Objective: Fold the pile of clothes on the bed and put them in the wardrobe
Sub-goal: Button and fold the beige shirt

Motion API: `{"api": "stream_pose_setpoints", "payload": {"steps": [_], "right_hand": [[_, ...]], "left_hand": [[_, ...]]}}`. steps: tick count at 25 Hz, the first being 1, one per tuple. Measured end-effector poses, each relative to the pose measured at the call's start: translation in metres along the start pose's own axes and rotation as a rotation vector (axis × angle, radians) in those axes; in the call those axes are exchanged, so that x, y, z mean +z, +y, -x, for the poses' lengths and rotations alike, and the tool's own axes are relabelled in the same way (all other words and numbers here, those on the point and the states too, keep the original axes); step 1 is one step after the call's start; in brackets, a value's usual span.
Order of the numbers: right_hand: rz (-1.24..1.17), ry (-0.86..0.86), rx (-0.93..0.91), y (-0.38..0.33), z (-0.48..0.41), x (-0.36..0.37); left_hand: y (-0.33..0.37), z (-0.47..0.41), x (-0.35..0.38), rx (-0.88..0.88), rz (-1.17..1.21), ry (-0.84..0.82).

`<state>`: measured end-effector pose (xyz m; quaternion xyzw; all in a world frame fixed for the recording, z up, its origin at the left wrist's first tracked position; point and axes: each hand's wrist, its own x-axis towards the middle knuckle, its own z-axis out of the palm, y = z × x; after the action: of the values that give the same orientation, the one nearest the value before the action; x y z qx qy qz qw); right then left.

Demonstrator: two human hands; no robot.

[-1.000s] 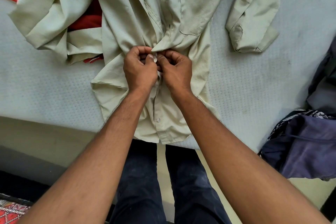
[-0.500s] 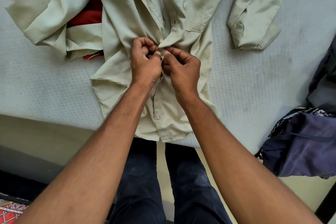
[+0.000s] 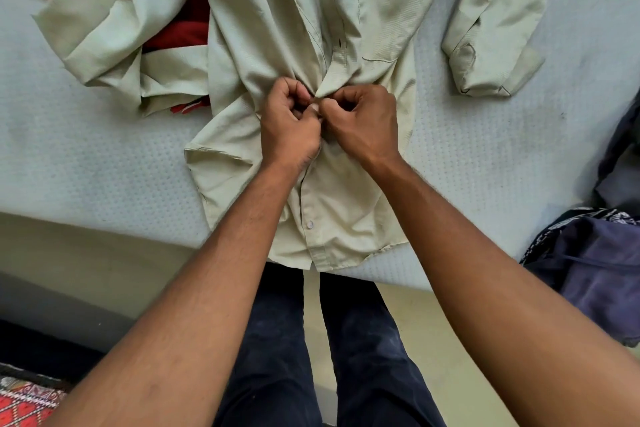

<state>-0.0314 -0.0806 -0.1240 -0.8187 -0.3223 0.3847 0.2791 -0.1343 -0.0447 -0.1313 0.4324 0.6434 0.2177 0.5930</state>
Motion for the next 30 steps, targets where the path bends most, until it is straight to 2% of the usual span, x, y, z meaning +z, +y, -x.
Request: {"api": "stream_pose_setpoints", "payload": {"steps": [3, 6, 8, 10, 13, 16, 18, 21, 27, 30], "right_hand": [[-0.145, -0.071, 0.118, -0.001, 0.007, -0.001], [0.049, -0.218, 0.118, -0.006, 0.011, -0.011], [0.178, -0.160, 0.061, -0.014, 0.013, -0.024], [0.125, -0.041, 0.013, -0.028, 0.012, -0.036], [0.065, 0.153, -0.154, -0.048, -0.010, -0.040], [0.309, 0.119, -0.246, -0.051, -0.046, -0.032], [0.425, 0.075, -0.234, -0.041, -0.058, -0.026], [0.376, 0.110, -0.179, -0.030, -0.059, -0.026], [0.447, 0.129, -0.147, -0.026, -0.050, -0.015], [0.278, 0.147, -0.050, -0.026, -0.050, -0.016]], "left_hand": [[0.007, 0.007, -0.006, 0.076, -0.215, -0.016], [0.031, 0.007, -0.029, 0.191, -0.714, -0.128], [0.050, 0.002, -0.044, 0.260, -0.911, -0.196], [0.065, -0.003, -0.052, 0.331, -0.828, -0.176], [0.074, -0.026, -0.049, 0.327, -0.624, -0.027], [0.071, -0.054, -0.038, 0.309, -0.611, -0.044], [0.068, -0.064, -0.029, 0.403, -0.689, -0.098], [0.064, -0.075, -0.022, 0.525, -0.767, -0.119], [0.055, -0.089, -0.025, 0.629, -0.857, -0.170], [0.055, -0.094, -0.032, 0.641, -0.799, -0.207]]}}
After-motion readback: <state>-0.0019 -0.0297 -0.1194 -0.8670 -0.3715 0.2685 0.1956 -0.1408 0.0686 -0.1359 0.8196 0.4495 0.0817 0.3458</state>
